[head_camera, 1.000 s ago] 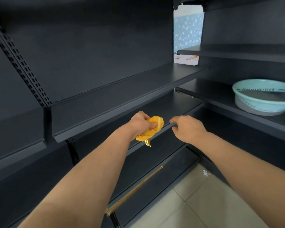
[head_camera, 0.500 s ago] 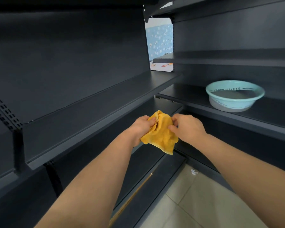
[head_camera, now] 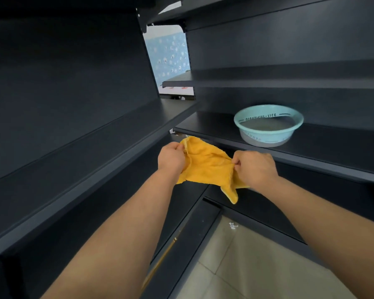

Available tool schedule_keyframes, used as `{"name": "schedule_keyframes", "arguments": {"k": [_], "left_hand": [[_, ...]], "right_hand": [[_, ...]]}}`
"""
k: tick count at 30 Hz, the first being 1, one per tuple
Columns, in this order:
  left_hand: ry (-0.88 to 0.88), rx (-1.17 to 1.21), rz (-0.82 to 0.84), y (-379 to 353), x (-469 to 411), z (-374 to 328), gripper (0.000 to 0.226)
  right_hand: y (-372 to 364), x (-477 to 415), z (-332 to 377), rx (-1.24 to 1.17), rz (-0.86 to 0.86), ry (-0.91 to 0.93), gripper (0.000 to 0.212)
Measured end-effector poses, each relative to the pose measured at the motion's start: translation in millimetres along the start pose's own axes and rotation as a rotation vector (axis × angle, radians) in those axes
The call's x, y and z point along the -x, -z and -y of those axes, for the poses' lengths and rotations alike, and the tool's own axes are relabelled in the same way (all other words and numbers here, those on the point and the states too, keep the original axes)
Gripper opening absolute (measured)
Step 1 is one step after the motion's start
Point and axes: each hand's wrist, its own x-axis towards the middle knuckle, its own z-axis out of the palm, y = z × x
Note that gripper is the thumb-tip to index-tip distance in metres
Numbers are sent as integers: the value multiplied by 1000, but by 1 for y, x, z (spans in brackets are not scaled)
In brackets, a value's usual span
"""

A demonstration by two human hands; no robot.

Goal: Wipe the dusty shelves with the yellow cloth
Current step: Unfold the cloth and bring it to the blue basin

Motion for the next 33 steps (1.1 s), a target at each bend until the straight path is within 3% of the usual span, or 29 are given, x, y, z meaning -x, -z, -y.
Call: {"name": "schedule_keyframes", "arguments": {"k": [4,8,10,12,15,17,21,25,29,33], "left_hand": [[-57,-137,-22,-32,-14,-17,26],[22,-269,13,-60,-24,-25,22],[31,-328,60,-75,-28,-29,42],[-14,-301,216,-90,-31,-35,61],[-41,-337,595,-116,-25,-44,74],[0,-332,674,-133,-26,-43,76],[78,-67,571,-168,-35,-44,49],[61,-128,490,-193,-53,-45,9],[24,-139,307,-215,-84,-57,10],[29,-22,339,-236,-118,-79,11]], "right_hand": [[2,-24,-27,-64,-37,8,13],[7,-47,-49,-266,-66,10,12],[10,-60,-59,-359,-79,29,12],[13,-71,-68,-406,-88,61,13],[14,-84,-78,-463,-90,109,13],[15,-91,-87,-479,-98,130,10],[22,-105,-113,-440,-96,131,12],[18,-115,-142,-383,-72,79,12],[3,-130,-163,-309,-11,0,14],[-4,-154,-174,-352,77,-55,38]]}}
